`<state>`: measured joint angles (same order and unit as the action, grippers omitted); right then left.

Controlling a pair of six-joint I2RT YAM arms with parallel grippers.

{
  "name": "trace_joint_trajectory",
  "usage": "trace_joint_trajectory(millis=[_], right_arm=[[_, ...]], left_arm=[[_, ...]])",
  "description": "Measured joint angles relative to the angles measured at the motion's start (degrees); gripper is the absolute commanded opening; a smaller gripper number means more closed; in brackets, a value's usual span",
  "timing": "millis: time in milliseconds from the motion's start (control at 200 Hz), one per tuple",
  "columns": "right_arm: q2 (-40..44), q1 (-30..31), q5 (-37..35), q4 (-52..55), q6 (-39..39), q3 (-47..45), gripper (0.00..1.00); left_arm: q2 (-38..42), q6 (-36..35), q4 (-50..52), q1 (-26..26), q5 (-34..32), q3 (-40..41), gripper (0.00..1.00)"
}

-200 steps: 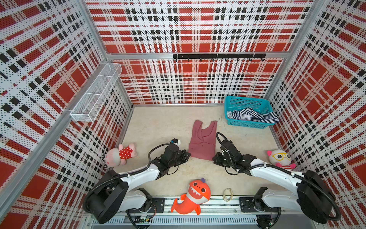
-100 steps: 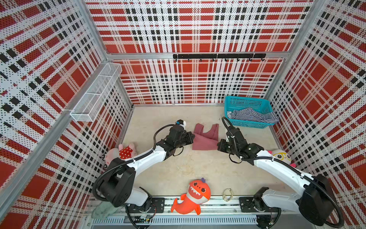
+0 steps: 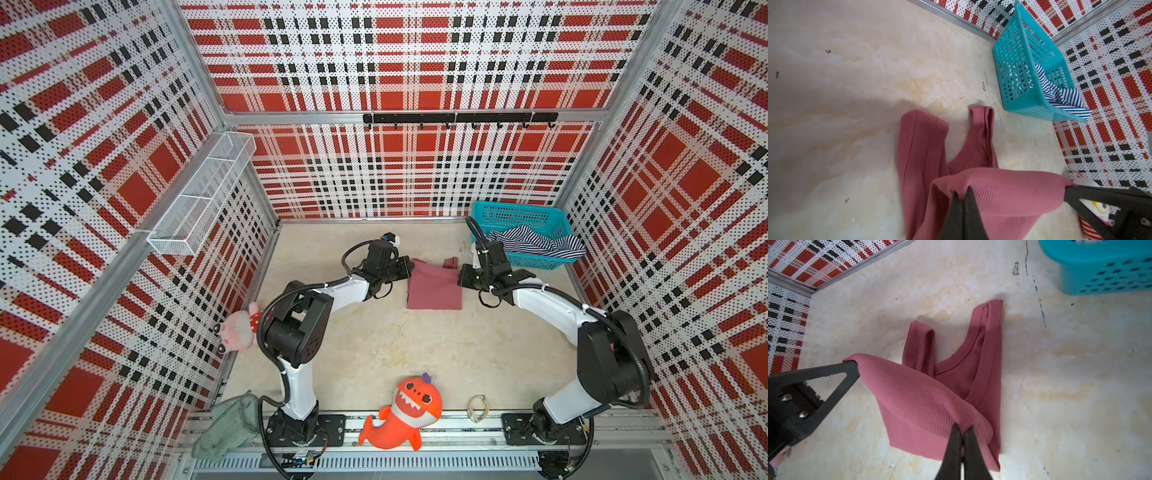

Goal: Fold and stack tank tops
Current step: Fold the tank top at the top-center of the table.

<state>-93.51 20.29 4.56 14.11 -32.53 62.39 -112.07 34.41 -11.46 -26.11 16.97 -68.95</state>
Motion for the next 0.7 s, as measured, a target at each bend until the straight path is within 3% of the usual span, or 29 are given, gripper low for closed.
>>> trace_joint_trajectory(millis=[40, 150, 236, 381, 536, 702], right_arm=[[-2.4, -0.7, 0.4, -0.6, 0.9, 1.7, 0.2], [-8.9, -2.6, 1.2, -3.3, 3.7, 6.4, 0.34], [-12.0, -3.4, 1.6, -5.9, 5.4, 8.3, 0.4], [-11.5, -3.5, 1.9, -8.3, 6.6, 7.8, 0.41], [-5.8, -1.9, 1.8, -10.3, 6.4, 0.5, 0.41], [-3.0, -0.3, 2.0, -12.7, 5.0, -7.6, 0.41]], left_arm=[[-2.4, -0.2, -0.4, 0.4, 0.5, -1.8, 0.25], [-8.3, -0.3, -2.1, 1.8, 0.9, -5.8, 0.5], [-9.5, -0.2, -2.5, 3.3, 0.6, -6.1, 0.55], [-6.1, -0.2, -3.4, 4.8, -1.2, -3.6, 0.61], [1.5, -0.7, -4.1, 3.6, -3.4, 2.7, 0.84], [2.1, -1.6, -4.3, 0.4, -4.2, 6.8, 0.9]])
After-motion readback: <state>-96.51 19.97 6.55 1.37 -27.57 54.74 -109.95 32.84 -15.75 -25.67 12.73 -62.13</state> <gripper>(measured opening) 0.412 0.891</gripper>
